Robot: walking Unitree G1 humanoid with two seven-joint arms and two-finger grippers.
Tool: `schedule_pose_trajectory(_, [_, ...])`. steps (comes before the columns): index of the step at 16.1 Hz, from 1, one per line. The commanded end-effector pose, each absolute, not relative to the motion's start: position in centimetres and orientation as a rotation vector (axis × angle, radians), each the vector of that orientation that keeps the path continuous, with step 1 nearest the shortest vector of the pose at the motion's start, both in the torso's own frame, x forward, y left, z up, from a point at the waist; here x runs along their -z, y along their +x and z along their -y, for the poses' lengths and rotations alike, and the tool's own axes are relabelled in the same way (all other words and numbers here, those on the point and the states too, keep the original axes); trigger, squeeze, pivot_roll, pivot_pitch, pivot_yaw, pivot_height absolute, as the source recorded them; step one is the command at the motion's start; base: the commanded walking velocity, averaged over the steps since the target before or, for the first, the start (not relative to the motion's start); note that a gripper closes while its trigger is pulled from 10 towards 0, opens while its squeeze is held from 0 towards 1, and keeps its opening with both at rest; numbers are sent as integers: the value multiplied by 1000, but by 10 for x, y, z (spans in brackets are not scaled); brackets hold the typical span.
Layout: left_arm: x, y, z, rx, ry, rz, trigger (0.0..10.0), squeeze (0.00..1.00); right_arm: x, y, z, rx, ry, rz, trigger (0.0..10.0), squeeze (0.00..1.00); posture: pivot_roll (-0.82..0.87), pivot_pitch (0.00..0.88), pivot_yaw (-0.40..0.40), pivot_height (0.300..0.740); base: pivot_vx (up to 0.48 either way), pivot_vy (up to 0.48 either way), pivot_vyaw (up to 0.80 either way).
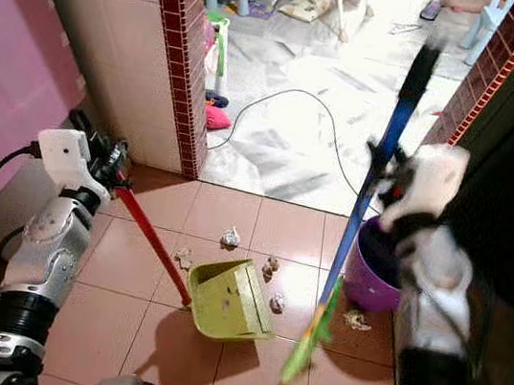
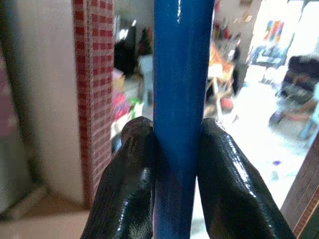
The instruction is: Sweep floor
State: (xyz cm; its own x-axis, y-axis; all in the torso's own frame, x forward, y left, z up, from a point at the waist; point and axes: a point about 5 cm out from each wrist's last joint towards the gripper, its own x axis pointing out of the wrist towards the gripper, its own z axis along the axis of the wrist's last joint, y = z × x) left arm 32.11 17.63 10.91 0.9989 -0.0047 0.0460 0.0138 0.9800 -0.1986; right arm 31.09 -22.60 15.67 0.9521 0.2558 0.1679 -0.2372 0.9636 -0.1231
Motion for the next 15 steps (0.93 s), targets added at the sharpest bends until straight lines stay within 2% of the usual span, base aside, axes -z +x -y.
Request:
schedule_pose_trajectory(1, [-119, 321, -180, 0, -197, 108, 10000, 0, -160, 311, 221, -274, -109, 205, 10000, 0, -183, 0, 16, 740, 0, 0, 0])
schedule_pose_trajectory(3, [-114, 318, -177, 12, -188, 93, 10000, 0, -157, 310, 219, -269, -125, 207, 10000, 0, -183, 0, 18, 740, 0, 0, 0])
schedule_pose_trajectory(6, [-106, 314, -166, 83, -68, 77, 10000, 0, -151, 306, 215, -259, -268, 230, 10000, 0, -182, 0, 23, 740, 0, 0, 0])
schedule_pose_trajectory(9, [-98, 316, -163, 87, -24, 50, 10000, 0, -143, 304, 197, -277, -188, 223, 10000, 0, -189, 0, 40, 740, 0, 0, 0])
schedule_pose_trajectory(10, [-94, 314, -165, 81, -3, 42, 10000, 0, -142, 298, 182, -308, -142, 228, 10000, 0, -203, 0, 60, 740, 0, 0, 0])
schedule_pose_trajectory(12, [-96, 312, -163, 85, 15, 48, 10000, 0, -141, 288, 167, -383, -85, 232, 10000, 0, -195, 46, 72, 740, 0, 0, 0])
schedule_pose_trajectory(15, [-102, 324, -147, 145, 4, 55, 10000, 0, -126, 286, 168, -350, -54, 155, 10000, 0, -167, 97, 53, 740, 0, 0, 0])
